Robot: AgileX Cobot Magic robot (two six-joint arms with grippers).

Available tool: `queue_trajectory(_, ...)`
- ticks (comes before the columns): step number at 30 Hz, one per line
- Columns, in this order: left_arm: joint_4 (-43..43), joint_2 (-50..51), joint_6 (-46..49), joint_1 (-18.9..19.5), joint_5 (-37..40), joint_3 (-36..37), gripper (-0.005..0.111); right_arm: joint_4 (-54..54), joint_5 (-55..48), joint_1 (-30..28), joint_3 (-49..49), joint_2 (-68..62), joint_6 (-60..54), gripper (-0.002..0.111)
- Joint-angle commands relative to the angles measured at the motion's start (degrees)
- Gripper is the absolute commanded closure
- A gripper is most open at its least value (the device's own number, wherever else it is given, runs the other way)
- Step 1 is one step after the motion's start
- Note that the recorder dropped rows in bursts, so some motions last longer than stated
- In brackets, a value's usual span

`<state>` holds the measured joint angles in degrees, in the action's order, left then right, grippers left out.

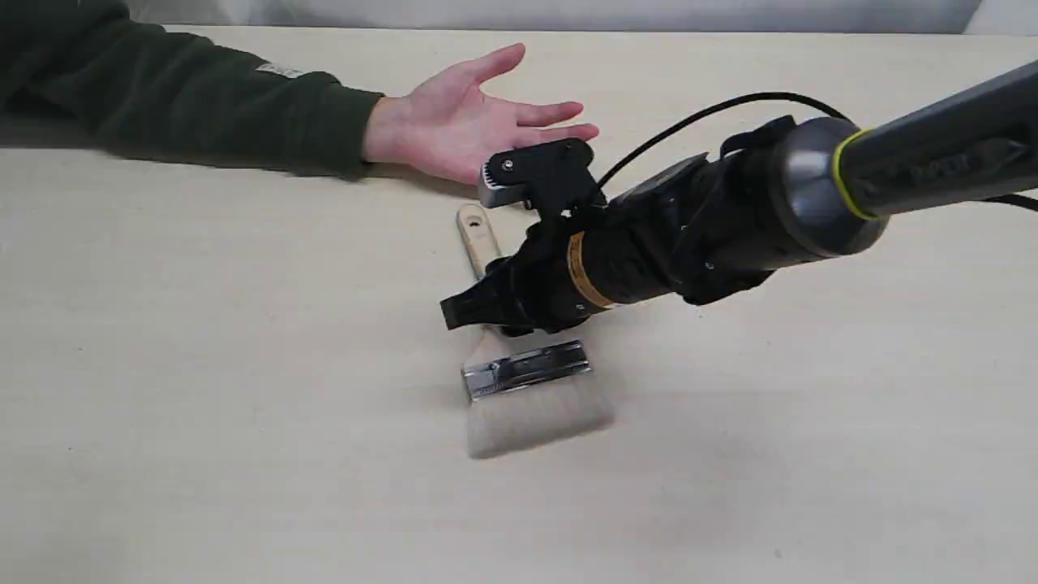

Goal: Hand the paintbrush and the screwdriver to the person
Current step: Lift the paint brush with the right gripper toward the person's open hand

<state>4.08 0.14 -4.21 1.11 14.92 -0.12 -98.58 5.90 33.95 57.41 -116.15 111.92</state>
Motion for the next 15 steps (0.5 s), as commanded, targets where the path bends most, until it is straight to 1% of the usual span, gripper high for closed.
queue_trajectory(1,-0.2,-0.1,-0.1,-0.5,-0.6,0.1,0.107,-1.4,1.7,0.1,-0.9,-0.8,-1.2,0.059)
queue_trajectory(3,-0.2,-0.1,-0.1,-0.5,-0.6,0.1,0.107,-1.4,2.6,0.1,0.0,-0.6,0.2,0.052)
queue_trajectory(8,-0.2,-0.1,-0.1,-0.5,-0.6,0.1,0.107,-1.4,3.6,0.1,2.2,-0.4,1.7,0.051)
queue_trajectory(10,-0.2,-0.1,-0.1,-0.5,-0.6,0.1,0.107,-1.4,3.5,0.1,2.6,-0.4,1.7,0.055)
queue_trajectory(13,-0.2,-0.1,-0.1,-0.5,-0.6,0.1,0.107,-1.4,2.7,0.1,2.5,-0.7,1.2,0.063)
queue_trajectory(15,-0.2,-0.1,-0.1,-0.5,-0.6,0.1,0.107,-1.4,2.7,0.1,2.5,-1.4,1.2,0.065)
